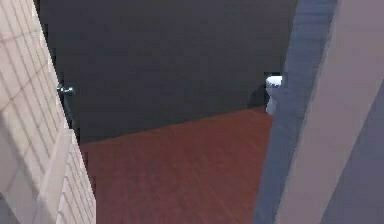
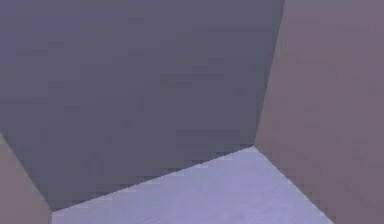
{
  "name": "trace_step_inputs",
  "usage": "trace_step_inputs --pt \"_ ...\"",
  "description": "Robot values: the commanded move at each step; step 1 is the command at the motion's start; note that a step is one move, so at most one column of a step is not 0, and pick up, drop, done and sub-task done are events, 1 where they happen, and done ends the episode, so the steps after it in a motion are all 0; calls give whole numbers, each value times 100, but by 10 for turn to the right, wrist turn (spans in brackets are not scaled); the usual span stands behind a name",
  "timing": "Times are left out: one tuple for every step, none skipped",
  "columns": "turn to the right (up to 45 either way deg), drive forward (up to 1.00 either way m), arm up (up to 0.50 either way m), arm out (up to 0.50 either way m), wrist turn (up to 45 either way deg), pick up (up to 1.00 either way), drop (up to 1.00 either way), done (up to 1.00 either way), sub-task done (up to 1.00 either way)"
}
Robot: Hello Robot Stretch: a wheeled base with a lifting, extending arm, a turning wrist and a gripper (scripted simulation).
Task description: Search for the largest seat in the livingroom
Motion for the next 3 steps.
trace_step_inputs --pt "0 75 0 0 0 0 0 0 0" --pt "180 0 0 0 0 0 0 0 0" --pt "0 30 0 0 0 0 0 0 0"
